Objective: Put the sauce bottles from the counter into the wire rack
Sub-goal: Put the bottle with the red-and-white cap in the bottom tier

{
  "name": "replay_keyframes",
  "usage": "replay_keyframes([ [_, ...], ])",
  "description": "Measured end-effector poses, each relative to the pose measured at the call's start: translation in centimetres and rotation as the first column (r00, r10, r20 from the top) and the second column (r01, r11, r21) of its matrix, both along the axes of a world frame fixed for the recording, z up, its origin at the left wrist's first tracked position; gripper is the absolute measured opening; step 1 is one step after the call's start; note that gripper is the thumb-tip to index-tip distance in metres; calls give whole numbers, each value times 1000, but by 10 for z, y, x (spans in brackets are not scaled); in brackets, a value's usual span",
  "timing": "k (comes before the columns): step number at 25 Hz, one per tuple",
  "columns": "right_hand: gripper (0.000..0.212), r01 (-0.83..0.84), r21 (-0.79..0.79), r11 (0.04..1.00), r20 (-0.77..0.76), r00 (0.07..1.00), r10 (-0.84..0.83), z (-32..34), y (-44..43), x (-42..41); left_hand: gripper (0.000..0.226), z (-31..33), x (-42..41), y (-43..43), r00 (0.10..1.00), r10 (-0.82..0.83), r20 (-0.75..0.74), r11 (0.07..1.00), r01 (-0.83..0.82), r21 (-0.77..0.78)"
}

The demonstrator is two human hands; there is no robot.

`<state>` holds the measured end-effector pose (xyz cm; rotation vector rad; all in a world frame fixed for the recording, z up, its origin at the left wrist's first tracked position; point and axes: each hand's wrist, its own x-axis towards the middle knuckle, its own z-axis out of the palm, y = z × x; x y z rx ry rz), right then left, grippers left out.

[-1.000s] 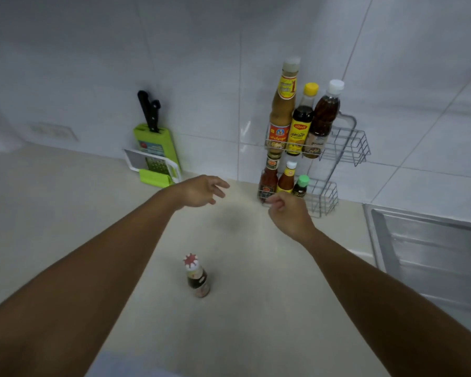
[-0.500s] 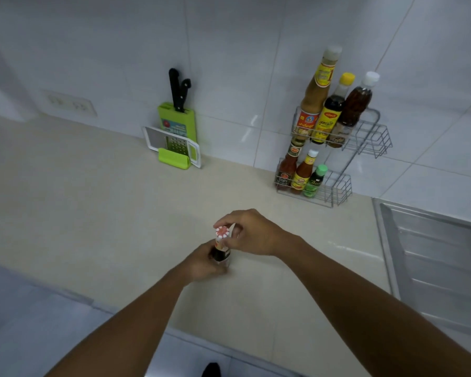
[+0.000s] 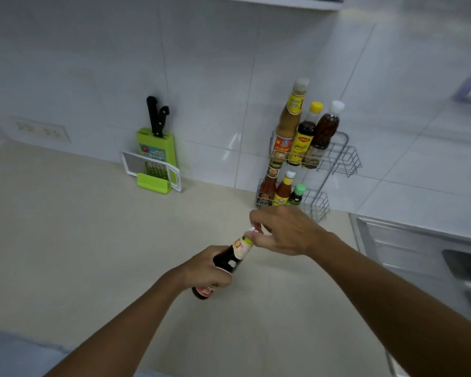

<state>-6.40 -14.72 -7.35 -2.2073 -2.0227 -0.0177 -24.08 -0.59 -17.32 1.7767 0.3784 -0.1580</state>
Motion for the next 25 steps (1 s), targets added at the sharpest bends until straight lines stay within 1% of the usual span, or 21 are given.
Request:
replay_keyframes([
  [3, 42, 21, 75, 997, 18, 1000, -22, 14, -8, 14, 19, 42, 19, -10, 997, -80, 10, 990, 81, -116],
  [4, 40, 81, 92, 992, -65, 995, -76, 17, -9, 19, 17, 52, 27, -17, 999, -29, 31, 998, 31, -61],
  [5, 38, 159, 95, 983, -161, 977, -142, 22, -8, 24, 16, 57, 34, -24, 997, 64, 54, 994, -69, 90],
  [6, 36, 224, 60, 973, -220, 954, -206, 25, -9, 29, 20, 61, 42, -30, 983, 164, 87, 922, -184, 340],
  [7, 33, 297, -12, 955, -275, 917, -289, 26, -10, 32, 26, 65, 49, -35, 967, 220, 127, 738, -250, 627],
  [8, 25, 393, -65, 917, -376, 842, -387, 26, -14, 34, 31, 68, 56, -40, 961, 225, 163, 501, -258, 826],
  [9, 19, 488, -125, 864, -438, 754, -490, 25, -17, 38, 34, 69, 64, -43, 963, 207, 174, 349, -239, 906],
  [10, 18, 535, -163, 829, -452, 706, -545, 25, -22, 41, 36, 68, 71, -44, 968, 179, 177, 324, -228, 918],
  [11, 23, 541, -198, 817, -453, 689, -566, 27, -28, 47, 40, 68, 76, -43, 977, 163, 136, 389, -190, 901],
  [12, 34, 498, -210, 842, -424, 729, -537, 34, -33, 49, 43, 69, 80, -40, 986, 145, 77, 561, -146, 815],
  [13, 46, 480, -161, 862, -419, 758, -500, 39, -38, 53, 42, 72, 86, -38, 992, 117, 39, 774, -116, 623],
  [14, 53, 450, -60, 891, -406, 805, -434, 40, -43, 60, 35, 75, 92, -37, 999, 53, 7, 930, -52, 364],
  [15, 54, 390, 28, 920, -310, 879, -363, 41, -48, 66, 26, 80, 96, -40, 999, -37, 6, 992, 36, 118],
  [16, 54, 329, 61, 942, -218, 926, -309, 41, -52, 71, 23, 85, 99, -43, 994, -106, 8, 994, 106, -28],
  [17, 54, 318, 61, 946, -200, 933, -300, 37, -55, 80, 22, 87, 104, -48, 989, -145, -2, 986, 144, -87],
  [19, 59, 369, -2, 930, -260, 897, -356, 36, -60, 94, 22, 84, 118, -61, 996, -93, -17, 995, 92, -39],
  [21, 53, 451, -84, 888, -265, 849, -456, 32, -62, 104, 38, 74, 134, -75, 997, 74, -16, 967, -67, 247],
  [22, 39, 521, -148, 841, -251, 803, -541, 30, -64, 106, 50, 70, 141, -81, 992, 125, 10, 864, -114, 491],
  [23, 24, 586, -173, 792, -311, 731, -608, 22, -67, 111, 55, 67, 147, -86, 989, 142, 40, 691, -128, 711],
  [24, 15, 630, -231, 741, -346, 659, -668, 19, -71, 115, 56, 63, 153, -89, 987, 144, 69, 555, -138, 820],
  [25, 20, 673, -260, 693, -494, 524, -694, 15, -76, 120, 55, 58, 162, -91, 987, 140, 73, 530, -137, 837],
])
